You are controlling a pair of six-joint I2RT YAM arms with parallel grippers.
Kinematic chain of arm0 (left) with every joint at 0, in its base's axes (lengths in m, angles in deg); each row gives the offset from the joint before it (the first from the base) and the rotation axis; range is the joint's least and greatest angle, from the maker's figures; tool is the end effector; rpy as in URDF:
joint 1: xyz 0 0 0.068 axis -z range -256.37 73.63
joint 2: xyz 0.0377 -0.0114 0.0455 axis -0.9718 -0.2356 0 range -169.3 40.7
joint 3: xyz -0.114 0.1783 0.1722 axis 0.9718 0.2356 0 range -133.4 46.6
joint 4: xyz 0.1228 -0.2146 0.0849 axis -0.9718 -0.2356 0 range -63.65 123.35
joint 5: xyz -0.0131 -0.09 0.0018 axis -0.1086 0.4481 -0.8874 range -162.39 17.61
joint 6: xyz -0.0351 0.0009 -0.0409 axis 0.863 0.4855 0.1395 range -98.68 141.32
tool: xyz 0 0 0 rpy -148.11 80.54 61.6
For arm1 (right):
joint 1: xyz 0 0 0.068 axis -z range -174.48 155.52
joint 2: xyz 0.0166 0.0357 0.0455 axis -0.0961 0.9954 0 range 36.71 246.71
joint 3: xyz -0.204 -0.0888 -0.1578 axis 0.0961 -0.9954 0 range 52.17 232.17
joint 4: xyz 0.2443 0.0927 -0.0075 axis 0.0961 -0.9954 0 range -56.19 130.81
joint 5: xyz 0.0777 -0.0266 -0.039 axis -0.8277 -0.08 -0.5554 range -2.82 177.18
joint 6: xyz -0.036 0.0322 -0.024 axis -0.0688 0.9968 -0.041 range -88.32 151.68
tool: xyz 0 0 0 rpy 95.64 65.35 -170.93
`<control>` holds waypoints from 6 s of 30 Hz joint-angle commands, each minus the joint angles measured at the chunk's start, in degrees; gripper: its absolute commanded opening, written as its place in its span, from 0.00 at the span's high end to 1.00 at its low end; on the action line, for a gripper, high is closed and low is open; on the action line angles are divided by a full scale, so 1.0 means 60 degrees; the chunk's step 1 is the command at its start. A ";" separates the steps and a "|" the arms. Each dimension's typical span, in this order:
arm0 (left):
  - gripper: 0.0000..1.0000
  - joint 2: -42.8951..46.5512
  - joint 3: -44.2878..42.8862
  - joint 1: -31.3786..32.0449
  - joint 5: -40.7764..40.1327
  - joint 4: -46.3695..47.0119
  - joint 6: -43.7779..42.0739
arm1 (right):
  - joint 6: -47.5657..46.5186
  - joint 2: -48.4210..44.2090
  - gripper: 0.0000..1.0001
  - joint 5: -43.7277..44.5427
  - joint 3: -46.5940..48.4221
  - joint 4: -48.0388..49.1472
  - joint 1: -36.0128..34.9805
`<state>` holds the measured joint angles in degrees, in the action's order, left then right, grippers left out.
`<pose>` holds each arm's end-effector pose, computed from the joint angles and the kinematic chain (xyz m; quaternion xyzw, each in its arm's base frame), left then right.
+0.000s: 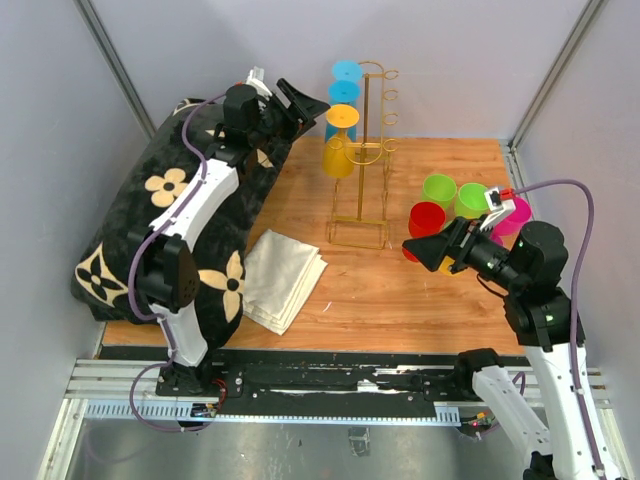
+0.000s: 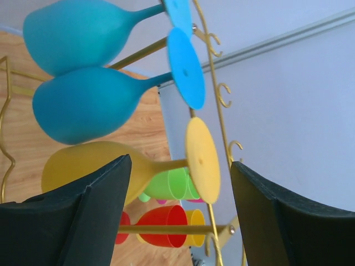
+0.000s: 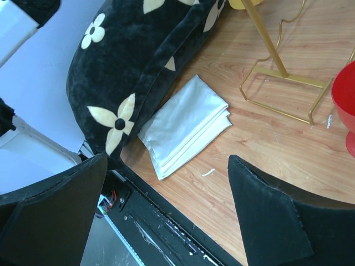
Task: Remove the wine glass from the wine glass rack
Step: Pick up the wine glass from the wine rack, then place the wine glass at the center of the board.
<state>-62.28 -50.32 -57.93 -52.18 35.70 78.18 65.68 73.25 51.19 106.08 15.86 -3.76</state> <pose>0.4101 -0.1497 0.3976 -0.1231 0.7178 -0.5126 0.4548 0.1206 0.0408 0.3874 -0.0456 0.7425 0.4470 0.4969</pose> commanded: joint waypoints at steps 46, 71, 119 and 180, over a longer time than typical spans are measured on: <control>0.60 -0.0918 -0.1964 0.0222 0.0369 -0.0955 -0.0519 | 0.0219 0.0463 0.10 0.0058 -0.0225 0.0013 0.0257; 0.67 -0.0874 -0.2376 0.0384 -0.0005 -0.1895 -0.1120 | 0.0211 0.0249 0.09 0.0251 -0.0379 -0.0205 0.0257; 1.00 -0.0302 -0.1855 0.0444 -0.0205 -0.0886 0.0032 | -0.0144 0.0064 0.09 0.0889 -0.0263 -0.0742 0.0257; 0.99 0.4210 0.2259 0.0461 -0.3063 -0.0642 -0.1546 | 0.0156 -0.0157 0.09 0.1134 -0.0089 -0.0850 0.0257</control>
<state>-44.49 -42.89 -55.55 -70.50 28.03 73.87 65.05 73.49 57.24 104.18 9.85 -3.76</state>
